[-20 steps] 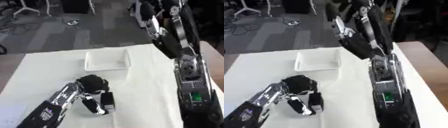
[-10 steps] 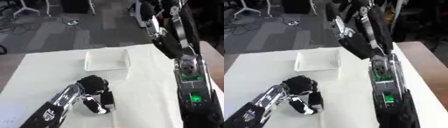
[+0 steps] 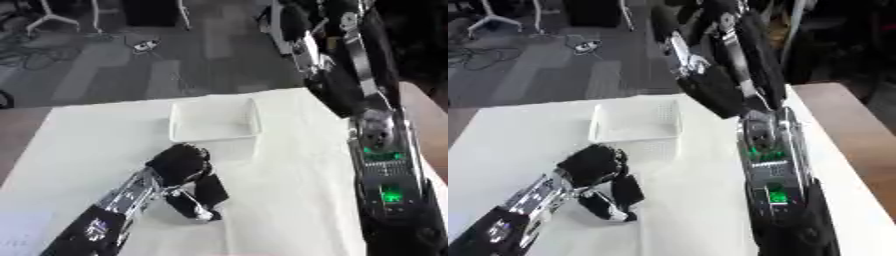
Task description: Pick up objects on the table and place them in the box.
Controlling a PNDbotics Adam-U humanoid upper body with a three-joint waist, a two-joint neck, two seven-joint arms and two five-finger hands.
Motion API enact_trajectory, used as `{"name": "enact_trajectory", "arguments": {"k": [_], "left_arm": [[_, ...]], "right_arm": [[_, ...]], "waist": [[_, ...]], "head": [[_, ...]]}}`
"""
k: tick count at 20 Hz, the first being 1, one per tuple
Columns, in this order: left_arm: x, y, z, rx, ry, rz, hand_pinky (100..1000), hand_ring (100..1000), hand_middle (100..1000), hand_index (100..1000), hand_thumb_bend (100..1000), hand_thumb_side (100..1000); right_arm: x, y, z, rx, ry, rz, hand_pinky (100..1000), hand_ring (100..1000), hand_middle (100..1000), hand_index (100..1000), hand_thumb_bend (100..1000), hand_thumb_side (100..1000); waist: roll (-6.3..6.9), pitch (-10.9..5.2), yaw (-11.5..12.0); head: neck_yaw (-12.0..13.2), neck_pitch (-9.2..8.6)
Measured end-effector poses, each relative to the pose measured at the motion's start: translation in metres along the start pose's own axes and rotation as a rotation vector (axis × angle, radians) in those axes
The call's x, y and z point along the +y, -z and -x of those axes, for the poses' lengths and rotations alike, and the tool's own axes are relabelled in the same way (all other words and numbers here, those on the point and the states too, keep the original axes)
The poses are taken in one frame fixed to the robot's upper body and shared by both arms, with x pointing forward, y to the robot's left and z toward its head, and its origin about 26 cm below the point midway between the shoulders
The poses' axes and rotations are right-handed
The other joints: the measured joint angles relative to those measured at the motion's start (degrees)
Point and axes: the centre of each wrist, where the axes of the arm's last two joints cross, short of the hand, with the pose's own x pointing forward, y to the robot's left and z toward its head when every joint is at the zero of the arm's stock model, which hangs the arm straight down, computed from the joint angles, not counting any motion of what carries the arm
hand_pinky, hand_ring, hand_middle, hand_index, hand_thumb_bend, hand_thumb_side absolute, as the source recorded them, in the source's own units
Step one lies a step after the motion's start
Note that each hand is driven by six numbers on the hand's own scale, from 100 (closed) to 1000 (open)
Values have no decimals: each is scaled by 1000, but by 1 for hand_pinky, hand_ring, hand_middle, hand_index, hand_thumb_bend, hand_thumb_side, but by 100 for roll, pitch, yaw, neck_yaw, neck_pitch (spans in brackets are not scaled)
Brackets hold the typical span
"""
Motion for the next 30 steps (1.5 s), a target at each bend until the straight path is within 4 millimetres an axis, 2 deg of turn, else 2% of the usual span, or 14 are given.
{"name": "enact_trajectory", "arguments": {"k": [3, 5, 15, 21, 30], "left_arm": [[0, -2, 0, 0, -29, -37, 100, 126, 237, 339, 607, 668], [6, -2, 0, 2, -42, -73, 100, 125, 234, 339, 605, 668], [63, -13, 14, 65, -65, -221, 100, 125, 224, 341, 610, 660], [85, -20, 20, 103, -66, -262, 100, 127, 221, 344, 609, 665], [121, -18, 29, 156, -23, -369, 100, 111, 223, 360, 594, 662]], "right_arm": [[-1, 0, -1, -1, -1, 2, 133, 414, 524, 729, 314, 1000], [-1, 0, -1, 1, -1, 2, 133, 414, 524, 728, 314, 1000], [-1, 0, -1, 5, -1, 3, 133, 414, 524, 729, 314, 1000], [-1, 0, -1, 5, -1, 3, 132, 414, 524, 728, 313, 1000], [-1, 0, -1, 5, -1, 3, 133, 414, 524, 729, 312, 1000]], "waist": [[0, 2, 2], [0, 2, 5], [1, 1, 24], [1, 1, 30], [1, -4, 28]], "head": [[-1, 2], [-1, 3], [-4, 4], [-5, 4], [-6, -25]]}}
